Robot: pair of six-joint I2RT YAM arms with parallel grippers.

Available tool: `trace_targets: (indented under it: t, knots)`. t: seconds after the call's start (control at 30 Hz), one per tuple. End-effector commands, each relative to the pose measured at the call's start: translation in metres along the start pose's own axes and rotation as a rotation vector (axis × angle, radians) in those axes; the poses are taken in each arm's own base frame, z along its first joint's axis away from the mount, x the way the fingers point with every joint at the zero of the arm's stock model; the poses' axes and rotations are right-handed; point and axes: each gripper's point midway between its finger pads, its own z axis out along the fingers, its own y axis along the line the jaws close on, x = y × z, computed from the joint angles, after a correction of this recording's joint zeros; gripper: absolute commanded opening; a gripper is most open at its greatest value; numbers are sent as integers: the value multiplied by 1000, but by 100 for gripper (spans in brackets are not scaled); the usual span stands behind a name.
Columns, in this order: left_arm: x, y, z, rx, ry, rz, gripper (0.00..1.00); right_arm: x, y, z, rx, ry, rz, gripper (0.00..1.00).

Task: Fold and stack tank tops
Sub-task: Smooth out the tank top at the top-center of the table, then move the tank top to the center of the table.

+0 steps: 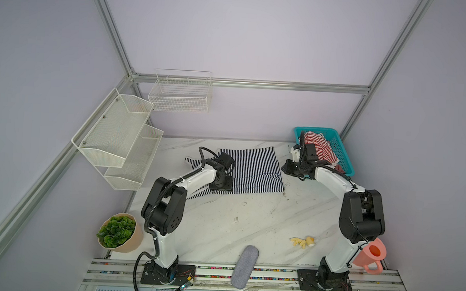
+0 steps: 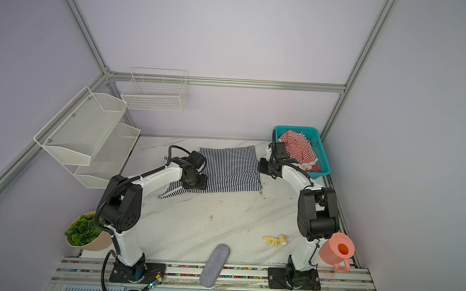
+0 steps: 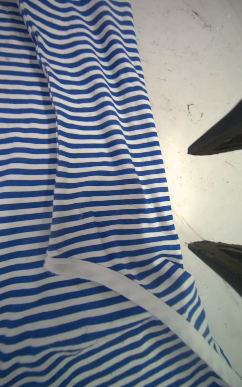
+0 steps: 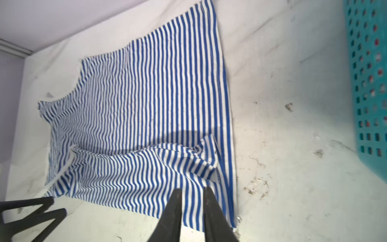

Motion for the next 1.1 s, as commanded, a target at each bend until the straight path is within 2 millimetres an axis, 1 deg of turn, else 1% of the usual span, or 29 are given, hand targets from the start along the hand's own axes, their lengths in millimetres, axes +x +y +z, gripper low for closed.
trace_targets:
  t: [0.0, 0.07, 0.17, 0.27, 0.4, 0.5, 0.63, 0.9, 1.07]
  knots:
    - [-23, -7, -9, 2, -43, 22, 63, 14, 12, 20, -42, 46, -2, 12]
    - [-20, -4, 4, -15, -18, 18, 61, 24, 15, 35, -54, 82, -8, 8]
    - [-15, 1, 18, -42, 10, 7, 60, 38, 15, 56, -63, 126, -10, 6]
    - [-9, 6, 28, -61, 33, 4, 60, 52, 5, 73, -38, 170, -4, 6]
    - [3, 12, 35, -77, 64, 11, 60, 73, -13, 84, 23, 225, 1, 6]
    - [12, 17, 35, -85, 80, 12, 60, 88, -22, 84, 50, 253, 10, 6]
    - [25, 21, 33, -84, 97, 11, 60, 108, -28, 76, 73, 278, 32, 7]
    - [51, 27, 23, -85, 103, -4, 60, 133, -26, 48, 89, 272, 58, 7]
    - [69, 23, 16, -75, 106, -8, 60, 147, -30, 34, 112, 273, 69, 7]
